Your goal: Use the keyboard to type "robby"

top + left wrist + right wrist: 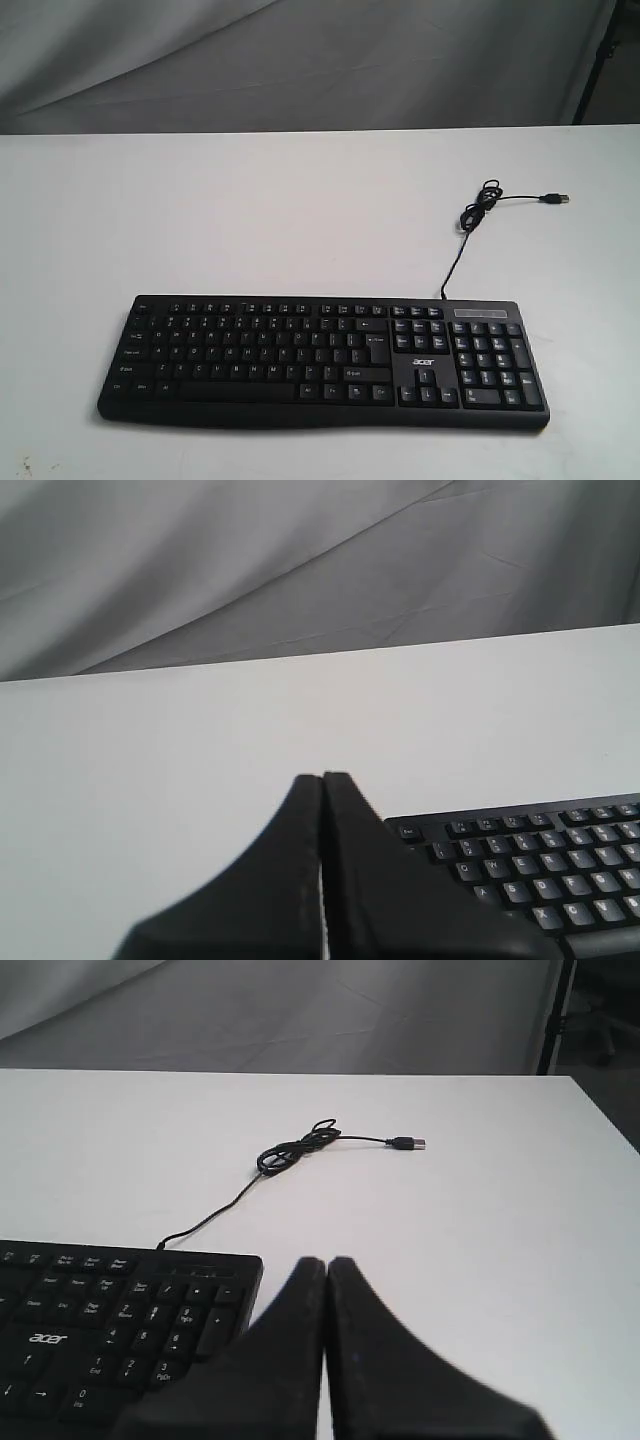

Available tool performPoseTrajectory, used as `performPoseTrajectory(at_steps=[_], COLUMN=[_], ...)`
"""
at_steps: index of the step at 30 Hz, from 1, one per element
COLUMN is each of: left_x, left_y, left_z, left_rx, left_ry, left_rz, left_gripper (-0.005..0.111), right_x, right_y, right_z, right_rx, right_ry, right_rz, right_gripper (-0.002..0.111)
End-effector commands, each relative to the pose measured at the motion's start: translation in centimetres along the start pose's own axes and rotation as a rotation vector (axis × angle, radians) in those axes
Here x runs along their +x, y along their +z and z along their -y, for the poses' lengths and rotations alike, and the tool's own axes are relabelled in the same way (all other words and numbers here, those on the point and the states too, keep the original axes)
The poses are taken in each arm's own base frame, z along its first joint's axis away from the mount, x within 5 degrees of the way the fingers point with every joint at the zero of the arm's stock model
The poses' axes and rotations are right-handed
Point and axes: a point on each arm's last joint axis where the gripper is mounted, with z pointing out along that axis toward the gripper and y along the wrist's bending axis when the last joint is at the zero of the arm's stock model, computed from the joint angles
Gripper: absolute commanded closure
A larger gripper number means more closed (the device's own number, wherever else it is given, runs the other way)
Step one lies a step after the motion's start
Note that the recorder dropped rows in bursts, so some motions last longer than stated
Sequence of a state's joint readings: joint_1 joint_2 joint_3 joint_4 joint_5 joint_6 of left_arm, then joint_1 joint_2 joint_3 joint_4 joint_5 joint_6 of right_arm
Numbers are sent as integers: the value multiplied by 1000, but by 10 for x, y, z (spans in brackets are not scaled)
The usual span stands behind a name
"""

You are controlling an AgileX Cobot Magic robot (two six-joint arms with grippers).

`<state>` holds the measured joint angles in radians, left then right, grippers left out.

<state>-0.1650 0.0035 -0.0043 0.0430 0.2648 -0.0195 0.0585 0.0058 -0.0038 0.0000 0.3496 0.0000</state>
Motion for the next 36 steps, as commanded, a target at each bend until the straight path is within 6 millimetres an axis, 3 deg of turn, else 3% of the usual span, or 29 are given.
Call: performPoseTrajectory(at_steps=[1, 5, 12, 20, 28, 31, 34, 36], left_x=[1, 1, 1, 1, 1, 1, 1, 1], left_y=[0, 0, 0, 0, 0, 0, 0, 0], left_z=[0, 0, 0, 0, 0, 0, 0, 0], left_rx=[5, 5, 5, 5, 5, 5, 5, 5], left_ry=[3, 3, 3, 3, 3, 3, 3, 3], left_rz=[5, 5, 5, 5, 5, 5, 5, 5], left_gripper=[107, 107, 107, 107, 107, 107, 107, 107], right_x=[1, -4, -30, -35, -69, -78, -81, -84], right_y=[0, 0, -5, -8, -33, -46, -52, -55], right_z=[0, 1, 0, 0, -2, -2, -3, -5], right_rx=[1, 13, 7, 7, -9, -97, -364, -401], right_ry=[-5, -44, -46, -52, -34, 114, 519, 527], right_rz=[2, 53, 346, 410, 883, 1049, 1085, 1092], right_gripper=[108, 108, 108, 108, 108, 108, 108, 108])
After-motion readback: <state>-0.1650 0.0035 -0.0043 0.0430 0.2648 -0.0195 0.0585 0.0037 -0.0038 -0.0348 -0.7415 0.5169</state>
